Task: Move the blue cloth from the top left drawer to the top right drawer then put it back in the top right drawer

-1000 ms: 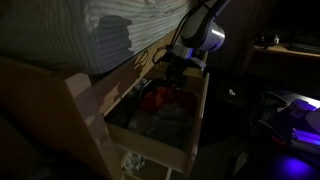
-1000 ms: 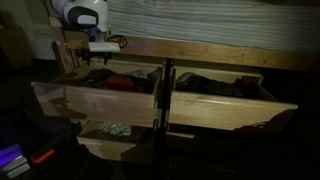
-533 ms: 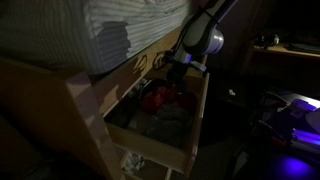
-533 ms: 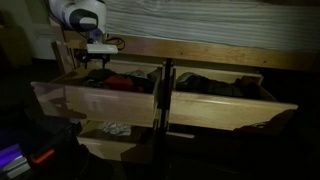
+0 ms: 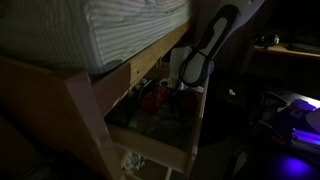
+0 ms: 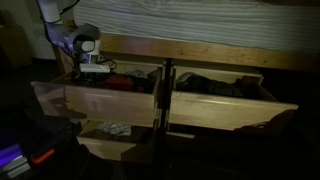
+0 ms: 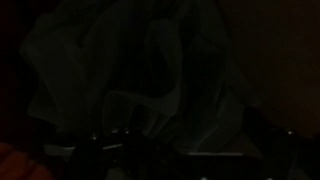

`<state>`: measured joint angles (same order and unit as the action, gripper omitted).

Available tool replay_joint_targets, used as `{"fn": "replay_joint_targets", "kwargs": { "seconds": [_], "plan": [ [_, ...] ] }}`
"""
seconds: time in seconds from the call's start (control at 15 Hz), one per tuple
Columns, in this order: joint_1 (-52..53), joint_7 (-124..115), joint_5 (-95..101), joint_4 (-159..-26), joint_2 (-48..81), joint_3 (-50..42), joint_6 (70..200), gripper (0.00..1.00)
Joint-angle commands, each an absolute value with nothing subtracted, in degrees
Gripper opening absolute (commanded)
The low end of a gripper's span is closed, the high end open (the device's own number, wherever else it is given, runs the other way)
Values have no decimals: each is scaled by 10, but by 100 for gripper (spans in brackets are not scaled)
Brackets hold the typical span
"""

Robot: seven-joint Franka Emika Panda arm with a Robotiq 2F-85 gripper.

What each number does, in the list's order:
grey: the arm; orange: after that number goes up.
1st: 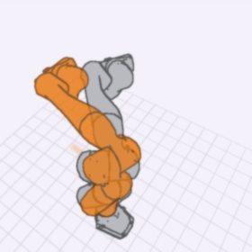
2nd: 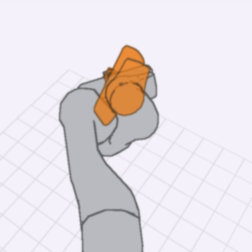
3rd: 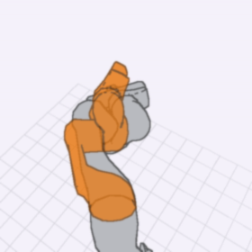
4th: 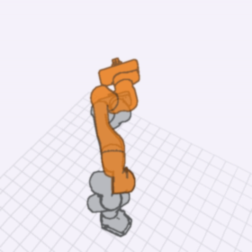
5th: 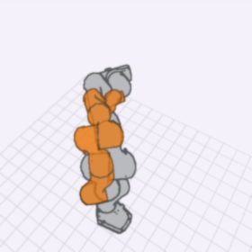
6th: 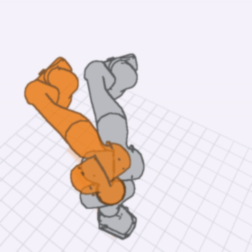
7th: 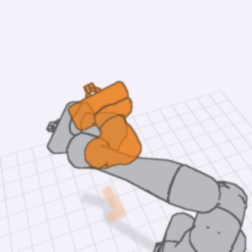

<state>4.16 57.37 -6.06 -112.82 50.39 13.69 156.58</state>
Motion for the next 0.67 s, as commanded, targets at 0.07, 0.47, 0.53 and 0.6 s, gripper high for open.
{"fn": "replay_joint_targets", "kwargs": {
  "seconds": [0.07,0.47,0.53,0.6],
  "plan": [
    [44,519,-4,-1126,511,131,1573,100],
    [67,434,90,-1123,532,98,1590,60],
    [64,426,100,-1124,534,99,1591,52],
    [65,416,109,-1123,537,97,1590,46]
  ]
}}
